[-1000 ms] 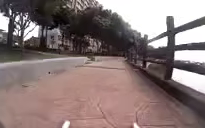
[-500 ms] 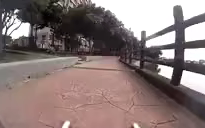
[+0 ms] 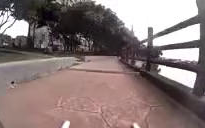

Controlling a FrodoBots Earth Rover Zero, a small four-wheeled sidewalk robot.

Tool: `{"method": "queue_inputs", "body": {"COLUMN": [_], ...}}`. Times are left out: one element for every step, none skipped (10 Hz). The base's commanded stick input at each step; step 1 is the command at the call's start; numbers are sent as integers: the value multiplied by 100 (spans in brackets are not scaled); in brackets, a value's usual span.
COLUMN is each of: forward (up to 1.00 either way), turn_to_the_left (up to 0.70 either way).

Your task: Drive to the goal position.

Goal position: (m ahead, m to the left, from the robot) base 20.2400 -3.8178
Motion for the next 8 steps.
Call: {"method": "queue_inputs", "body": {"forward": [100,100,100,100,100,100,100,100], "turn_to_the_left": [0,0,0,0,0,0,0,0]}}
